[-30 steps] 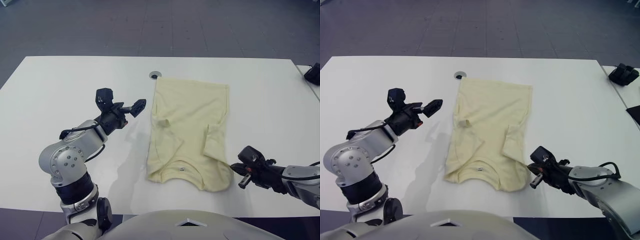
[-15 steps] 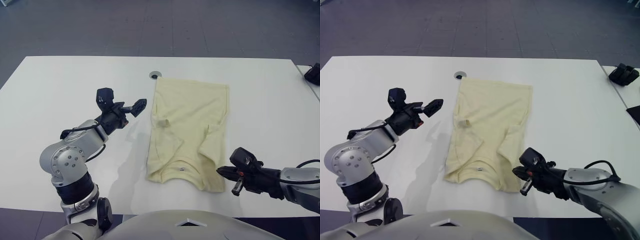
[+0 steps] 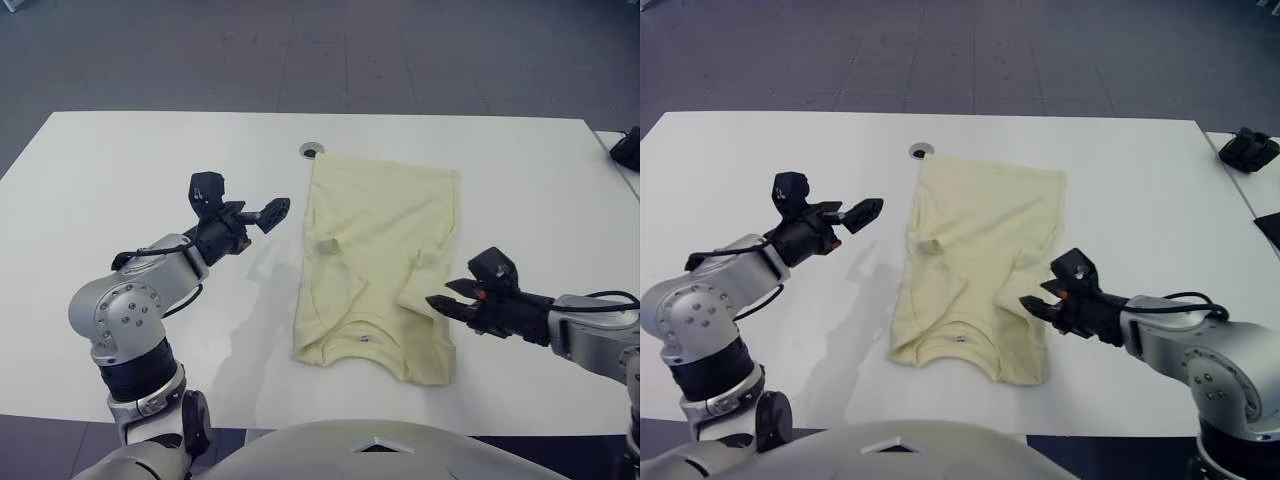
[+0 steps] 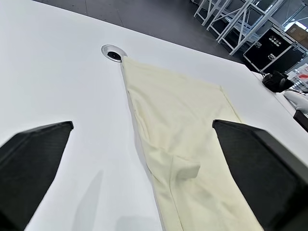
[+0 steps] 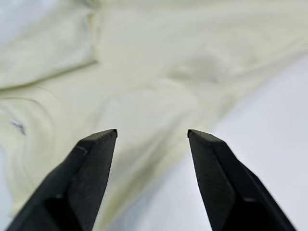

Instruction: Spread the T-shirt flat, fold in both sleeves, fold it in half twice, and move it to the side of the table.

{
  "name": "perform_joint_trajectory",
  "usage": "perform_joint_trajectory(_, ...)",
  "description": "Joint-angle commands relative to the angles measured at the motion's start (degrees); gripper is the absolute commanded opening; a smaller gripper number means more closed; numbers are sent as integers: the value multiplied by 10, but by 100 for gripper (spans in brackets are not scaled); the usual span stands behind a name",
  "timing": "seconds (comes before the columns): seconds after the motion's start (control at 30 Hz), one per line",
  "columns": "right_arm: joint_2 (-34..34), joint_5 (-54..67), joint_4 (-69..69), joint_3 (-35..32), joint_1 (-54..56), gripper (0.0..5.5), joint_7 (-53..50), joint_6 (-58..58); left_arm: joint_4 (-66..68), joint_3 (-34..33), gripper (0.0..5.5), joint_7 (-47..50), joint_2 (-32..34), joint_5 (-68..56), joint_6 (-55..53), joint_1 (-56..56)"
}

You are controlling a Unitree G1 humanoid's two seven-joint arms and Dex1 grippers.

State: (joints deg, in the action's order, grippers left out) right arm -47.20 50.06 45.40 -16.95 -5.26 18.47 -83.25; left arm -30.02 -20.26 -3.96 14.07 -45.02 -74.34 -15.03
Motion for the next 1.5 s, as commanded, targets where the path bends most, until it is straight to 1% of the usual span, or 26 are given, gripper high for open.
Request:
perform_joint_trajectory(0.03,-64,-52,-4,14,-74,339,54,74,12,7,540,-19,26,4,2,3)
perform_joint_trajectory(0.13,-80,-76,-4,33,-102,391,85,118,15,13,540,-23,29,5,5,3)
perform_joint_trajectory(0.23,-68,-82,9,59,-110,439,88,133,19,19,540,-24,29,6,7,0)
perform_joint_trajectory(0.27,-62,-86,12,70,-110,461,86,136,20,20,540,-25,30,7,8,1)
perform_joint_trajectory(0.37,-50,-106,8,116,-108,502,75,148,18,27,540,-29,34,10,10,6)
perform_joint_trajectory(0.43,-44,-122,3,134,-110,538,67,154,22,34,540,-32,37,12,12,3)
perform_joint_trajectory(0.57,-30,-147,-5,147,-112,539,54,164,23,48,540,-44,53,18,18,9)
perform_joint_trajectory(0.67,-30,-148,-4,126,-108,539,62,171,11,78,540,-78,96,32,36,30)
perform_joint_trajectory(0.77,-36,-120,5,69,-90,539,94,182,-15,107,540,-139,152,48,79,62)
perform_joint_trajectory(0.87,-39,-83,15,12,-68,539,125,187,-25,112,540,-212,207,49,119,96)
perform_joint_trajectory(0.93,-50,-103,11,6,-73,539,133,212,-19,121,540,-267,253,72,166,130)
perform_joint_trajectory(1.0,-70,-166,4,25,-103,539,145,280,-5,142,540,-313,295,114,226,166)
perform_joint_trajectory(1.03,-91,-203,-8,40,-129,539,165,322,3,157,540,-343,313,138,268,186)
perform_joint_trajectory(1.1,-137,-293,-40,60,-184,539,194,417,23,183,540,-387,332,181,347,213)
perform_joint_trajectory(1.17,-161,-371,-77,73,-220,539,211,516,45,207,540,-406,345,227,413,228)
perform_joint_trajectory(1.27,-157,-423,-110,75,-243,539,236,627,66,243,540,-444,374,301,513,261)
perform_joint_trajectory(1.4,-161,-486,-136,76,-298,539,271,773,69,265,540,-487,399,353,616,300)
perform_joint_trajectory(1.5,-150,-526,-155,82,-322,539,277,856,94,298,540,-482,412,447,740,313)
